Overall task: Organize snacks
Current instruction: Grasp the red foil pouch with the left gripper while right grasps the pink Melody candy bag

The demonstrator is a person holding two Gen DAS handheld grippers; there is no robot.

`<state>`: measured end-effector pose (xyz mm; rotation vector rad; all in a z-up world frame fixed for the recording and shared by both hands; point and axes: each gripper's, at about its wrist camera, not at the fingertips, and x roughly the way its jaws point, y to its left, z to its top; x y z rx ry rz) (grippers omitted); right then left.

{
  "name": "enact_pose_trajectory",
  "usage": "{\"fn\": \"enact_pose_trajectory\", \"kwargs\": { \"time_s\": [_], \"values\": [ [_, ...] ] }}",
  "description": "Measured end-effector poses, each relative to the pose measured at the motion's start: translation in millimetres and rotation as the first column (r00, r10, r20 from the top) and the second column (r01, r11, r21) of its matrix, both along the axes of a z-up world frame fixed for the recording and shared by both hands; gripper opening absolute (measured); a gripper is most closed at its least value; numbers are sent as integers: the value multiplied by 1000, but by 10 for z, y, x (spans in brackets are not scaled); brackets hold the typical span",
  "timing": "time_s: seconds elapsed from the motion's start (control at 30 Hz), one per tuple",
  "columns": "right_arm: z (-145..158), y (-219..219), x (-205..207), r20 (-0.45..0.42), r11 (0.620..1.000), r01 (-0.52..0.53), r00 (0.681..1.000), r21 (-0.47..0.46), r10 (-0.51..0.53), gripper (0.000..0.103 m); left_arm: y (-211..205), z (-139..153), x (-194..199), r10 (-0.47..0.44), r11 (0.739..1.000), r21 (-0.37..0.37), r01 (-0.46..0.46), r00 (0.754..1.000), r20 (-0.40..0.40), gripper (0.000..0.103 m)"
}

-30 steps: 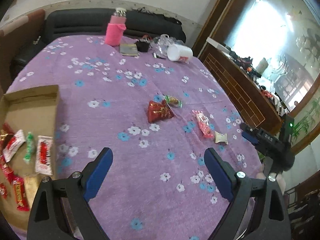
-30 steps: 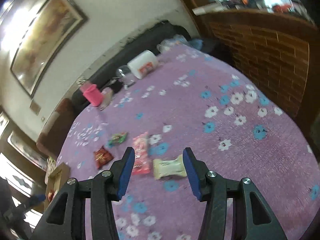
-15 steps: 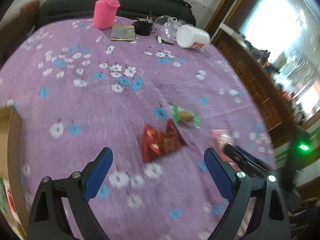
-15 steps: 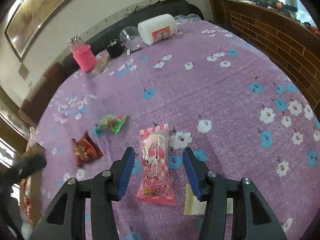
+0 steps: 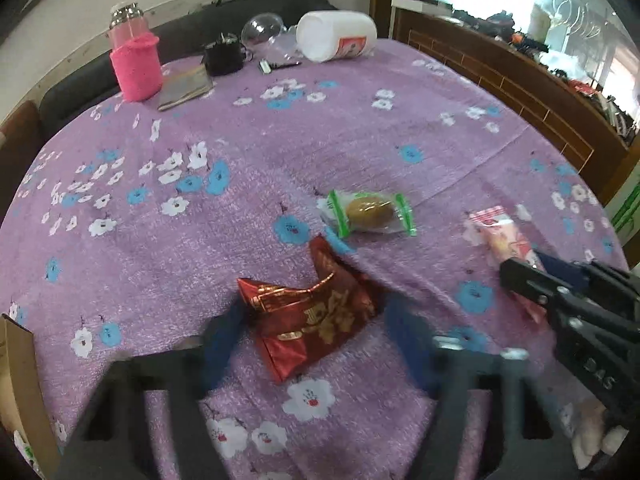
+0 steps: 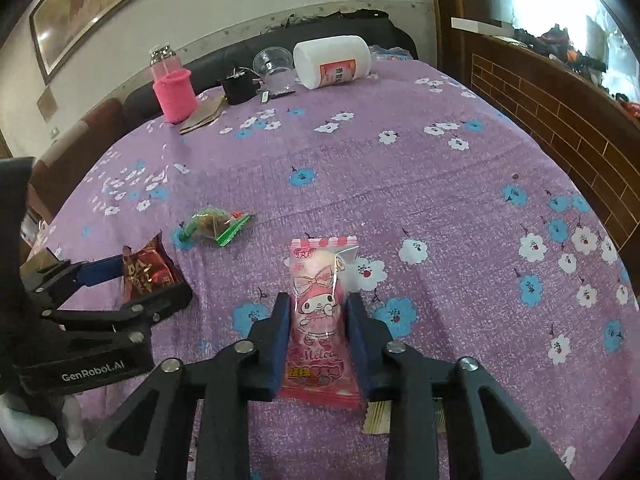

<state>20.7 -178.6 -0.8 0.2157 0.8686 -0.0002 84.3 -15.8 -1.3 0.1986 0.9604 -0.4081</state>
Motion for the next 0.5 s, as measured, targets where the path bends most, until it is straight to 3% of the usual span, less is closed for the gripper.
{"fn": "enact_pose_trajectory", "kwargs": {
  "time_s": [0.07,0.17,0.5],
  "values": [
    [0,-35,-9,6,1000,3,1000,24,-3,24,48,36,-19,8,1000,-25,-8,1000,-3,44],
    [9,-90,-34,17,997,8,1000,71,-9,24,95,105,-45,12,998,-54,-12,1000,-5,38],
    [126,-138,-142,97,990,7,995,143,-21,24,177,436,-484,-17,992,-124,23,999,50,37]
  ]
}}
